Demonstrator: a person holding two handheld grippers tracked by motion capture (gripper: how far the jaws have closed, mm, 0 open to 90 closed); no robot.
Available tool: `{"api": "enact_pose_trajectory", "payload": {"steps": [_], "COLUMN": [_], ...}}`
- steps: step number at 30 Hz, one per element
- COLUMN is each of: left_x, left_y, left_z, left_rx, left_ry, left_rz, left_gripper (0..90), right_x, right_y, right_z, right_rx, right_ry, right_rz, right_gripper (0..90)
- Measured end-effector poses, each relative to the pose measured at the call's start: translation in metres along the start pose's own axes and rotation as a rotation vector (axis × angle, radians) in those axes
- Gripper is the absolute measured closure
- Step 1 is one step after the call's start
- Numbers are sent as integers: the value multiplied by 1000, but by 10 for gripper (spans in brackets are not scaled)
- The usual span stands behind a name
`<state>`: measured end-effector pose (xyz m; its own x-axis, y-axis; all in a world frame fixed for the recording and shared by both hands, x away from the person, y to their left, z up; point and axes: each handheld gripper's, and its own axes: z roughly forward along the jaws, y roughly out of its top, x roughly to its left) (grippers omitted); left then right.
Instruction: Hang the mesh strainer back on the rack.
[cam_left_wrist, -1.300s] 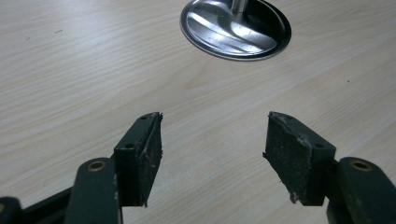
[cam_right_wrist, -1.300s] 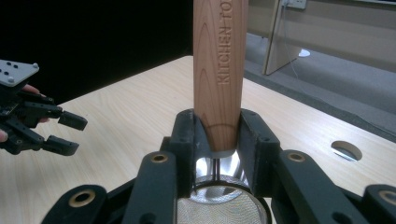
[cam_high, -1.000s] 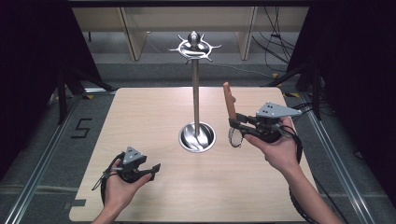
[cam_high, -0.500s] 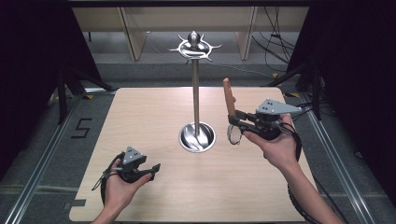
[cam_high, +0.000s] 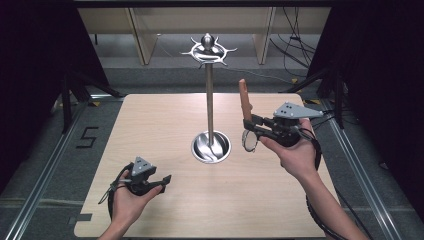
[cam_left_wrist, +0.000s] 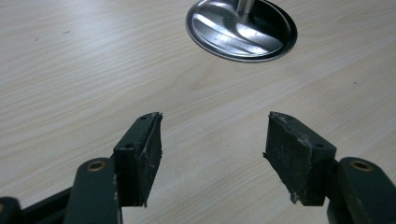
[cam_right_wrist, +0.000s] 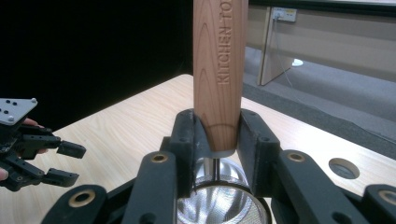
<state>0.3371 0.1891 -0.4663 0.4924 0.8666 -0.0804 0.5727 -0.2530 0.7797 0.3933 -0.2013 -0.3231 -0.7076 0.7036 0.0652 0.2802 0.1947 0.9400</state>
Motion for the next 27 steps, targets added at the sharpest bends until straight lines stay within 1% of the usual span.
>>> {"api": "enact_pose_trajectory", "payload": {"steps": [1,2,3,4,5,6,7,8,11,12,13,14,15,16,19,20,21,22,23,24,25,26,27], "left_x": [0,0,0,1,3,1,1,1,1,0,0,1,1,1,1,3,3,0,0,0,0,3,3], "left_y": [0,0,0,0,1,0,0,0,0,0,0,0,0,0,0,0,0,0,0,0,0,0,0], "left_z": [0,-1,-1,-2,-5,-3,-1,-1,-1,-1,-1,0,0,0,-1,-3,-3,0,0,0,0,-3,-3], "left_rx": [-4,-1,-2,6,47,22,3,8,5,12,9,9,7,5,9,40,40,-4,-4,-3,-3,28,28], "left_ry": [4,10,5,6,12,11,4,12,10,16,13,9,7,-1,3,0,0,4,4,3,3,-2,-2], "left_rz": [-2,-6,3,16,55,14,5,4,3,4,0,1,1,-1,3,43,43,-6,-6,-4,-4,34,34], "left_gripper": [354,354,354,354,354,354,354,354,354,354,354,354,354,354,354,354,354,354,354,354,354,354,354], "right_x": [-1,0,-1,-1,1,1,2,2,1,2,2,2,2,2,2,1,1,2,2,2,2,3,3], "right_y": [1,2,2,4,4,5,5,6,8,8,9,10,10,11,13,14,14,15,16,16,17,18,19], "right_z": [2,2,3,2,3,3,4,5,5,5,5,6,6,6,6,7,7,8,8,8,9,9,9], "right_rx": [-22,-15,-26,-23,-21,-26,-32,-32,-33,-36,-32,-45,-53,-45,-43,-53,-53,-50,-51,-55,-57,-61,-62], "right_ry": [4,3,9,2,-1,1,-9,-2,-6,-1,0,-16,-3,-3,-10,-15,-15,-5,-11,-4,-9,-13,-4], "right_rz": [-15,-5,-16,-28,-5,-6,-3,-10,-21,-5,-6,-16,-13,-9,5,-6,-6,-3,-1,5,-3,-5,-5], "right_gripper": [699,698,698,698,699,698,699,698,699,698,698,698,698,698,698,698,698,698,698,698,698,698,698]}}
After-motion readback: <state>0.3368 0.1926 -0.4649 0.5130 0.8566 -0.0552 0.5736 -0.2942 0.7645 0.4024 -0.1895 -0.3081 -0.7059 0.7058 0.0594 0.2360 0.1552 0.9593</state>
